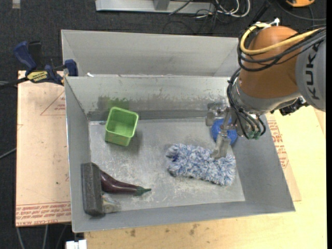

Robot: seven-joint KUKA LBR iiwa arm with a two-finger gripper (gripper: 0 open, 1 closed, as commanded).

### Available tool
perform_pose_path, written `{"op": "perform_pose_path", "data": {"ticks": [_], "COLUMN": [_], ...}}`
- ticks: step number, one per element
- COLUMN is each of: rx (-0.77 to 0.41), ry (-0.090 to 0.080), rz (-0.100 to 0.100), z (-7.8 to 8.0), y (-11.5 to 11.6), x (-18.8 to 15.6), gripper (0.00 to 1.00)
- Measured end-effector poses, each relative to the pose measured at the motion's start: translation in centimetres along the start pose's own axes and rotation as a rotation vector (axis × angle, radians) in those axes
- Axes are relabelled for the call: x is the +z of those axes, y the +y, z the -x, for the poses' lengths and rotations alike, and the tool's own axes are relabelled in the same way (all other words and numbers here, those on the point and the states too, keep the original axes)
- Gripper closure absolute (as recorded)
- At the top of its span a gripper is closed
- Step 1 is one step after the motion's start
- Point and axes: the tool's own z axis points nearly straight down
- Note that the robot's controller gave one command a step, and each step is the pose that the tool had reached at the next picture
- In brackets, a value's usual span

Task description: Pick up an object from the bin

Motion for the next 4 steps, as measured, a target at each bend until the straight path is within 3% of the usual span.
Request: {"op": "perform_pose_path", "data": {"ticks": [1,2,3,4], "rx": [0.0,-0.02,-0.191,-0.267], "ry": [0.004,-0.006,0.002,0.008], "rz": [0.0,0.0,0.001,0.002], "z": [-0.1,-0.4,-1.9,-2.2], "y": [0.0,0.1,1.0,2.7], "x": [0.2,1.2,7.5,11.2], "gripper": [0.0,0.0,0.0,0.0]}}
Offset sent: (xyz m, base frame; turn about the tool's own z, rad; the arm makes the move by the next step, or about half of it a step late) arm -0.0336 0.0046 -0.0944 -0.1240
